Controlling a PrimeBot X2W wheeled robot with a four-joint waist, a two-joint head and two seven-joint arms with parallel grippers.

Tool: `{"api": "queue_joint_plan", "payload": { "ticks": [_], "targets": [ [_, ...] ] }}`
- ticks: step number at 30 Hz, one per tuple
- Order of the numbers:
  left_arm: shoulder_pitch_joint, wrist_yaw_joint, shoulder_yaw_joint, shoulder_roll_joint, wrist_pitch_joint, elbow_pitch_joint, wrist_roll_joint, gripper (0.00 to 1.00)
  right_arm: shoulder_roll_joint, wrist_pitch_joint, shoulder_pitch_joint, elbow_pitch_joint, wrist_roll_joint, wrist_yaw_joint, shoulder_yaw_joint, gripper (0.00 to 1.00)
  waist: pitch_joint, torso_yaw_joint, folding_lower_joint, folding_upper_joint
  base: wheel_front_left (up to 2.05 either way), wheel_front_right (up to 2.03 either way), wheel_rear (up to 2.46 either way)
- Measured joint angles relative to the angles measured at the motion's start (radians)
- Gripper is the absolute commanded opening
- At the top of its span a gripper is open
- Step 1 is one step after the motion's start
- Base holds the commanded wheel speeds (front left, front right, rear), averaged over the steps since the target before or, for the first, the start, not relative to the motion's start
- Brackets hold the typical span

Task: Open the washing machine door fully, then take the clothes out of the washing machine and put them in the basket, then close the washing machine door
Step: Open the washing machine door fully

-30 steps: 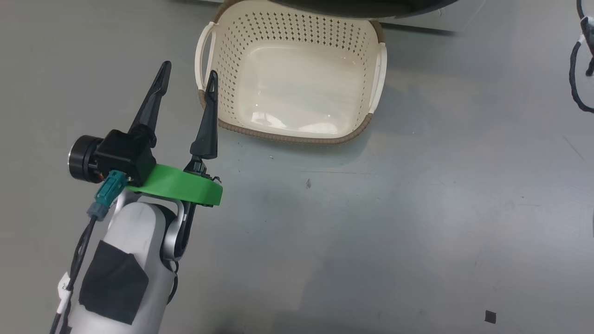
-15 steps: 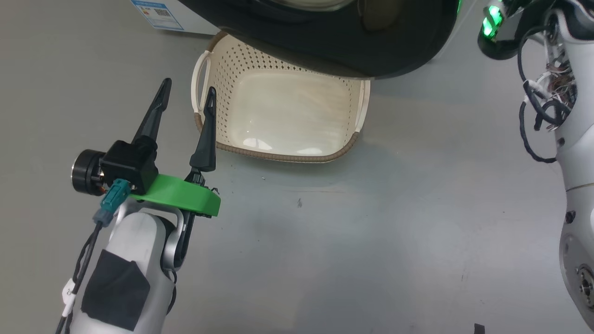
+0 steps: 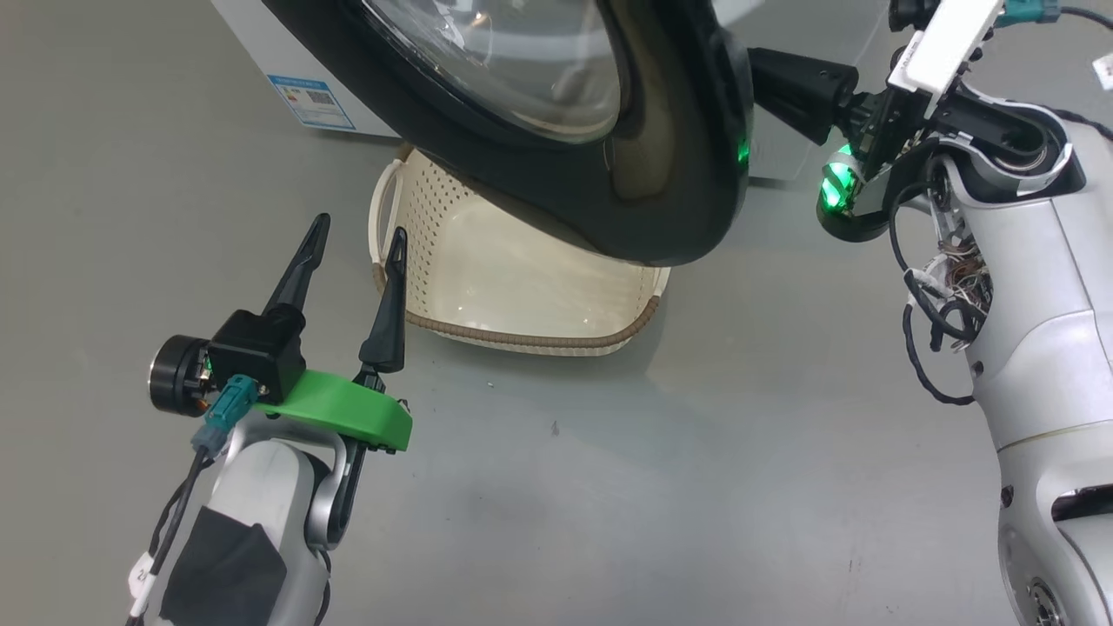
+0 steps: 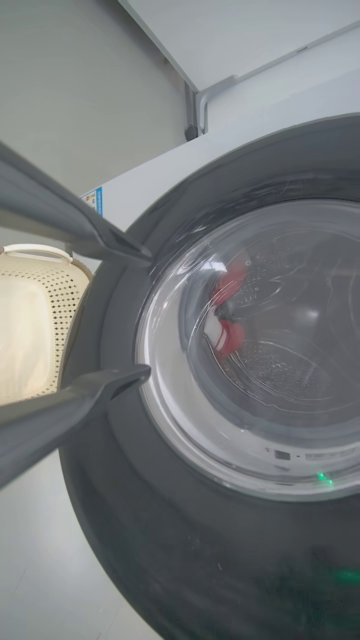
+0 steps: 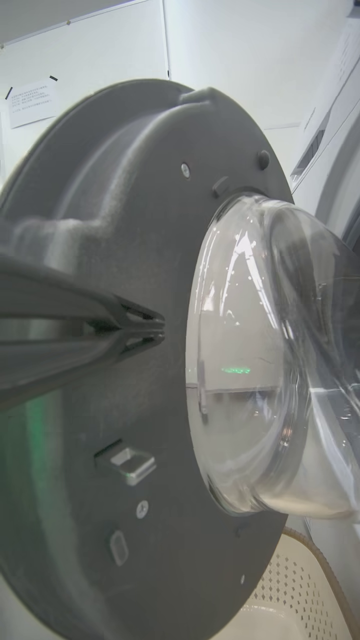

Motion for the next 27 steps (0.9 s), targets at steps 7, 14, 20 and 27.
{"api": "queue_joint_plan", "payload": {
  "ticks": [7, 14, 20, 27],
  "targets": [
    [0.036, 0.0, 0.007, 0.0, 0.0, 0.013, 0.0, 1.0, 0.018, 0.017, 0.066, -0.043, 0.013, 0.0, 0.036, 0.0, -0.056, -0.003, 0.0, 0.0, 0.0, 0.0, 0.0],
    [0.067, -0.008, 0.009, 0.001, 0.0, 0.026, 0.0, 1.0, 0.028, 0.035, 0.137, -0.069, 0.04, 0.0, 0.082, 0.0, -0.101, -0.008, 0.0, 0.0, 0.0, 0.0, 0.0],
    [0.081, -0.008, 0.007, 0.001, 0.0, 0.034, 0.0, 1.0, 0.028, 0.045, 0.185, -0.099, 0.061, 0.001, 0.125, 0.0, -0.128, 0.007, 0.0, 0.0, 0.0, 0.0, 0.0],
    [0.095, -0.008, 0.004, 0.001, 0.0, 0.036, 0.0, 1.0, 0.026, 0.047, 0.246, -0.149, 0.159, 0.001, 0.216, 0.0, -0.149, 0.038, 0.0, 0.0, 0.0, 0.0, 0.0]
  ]
}}
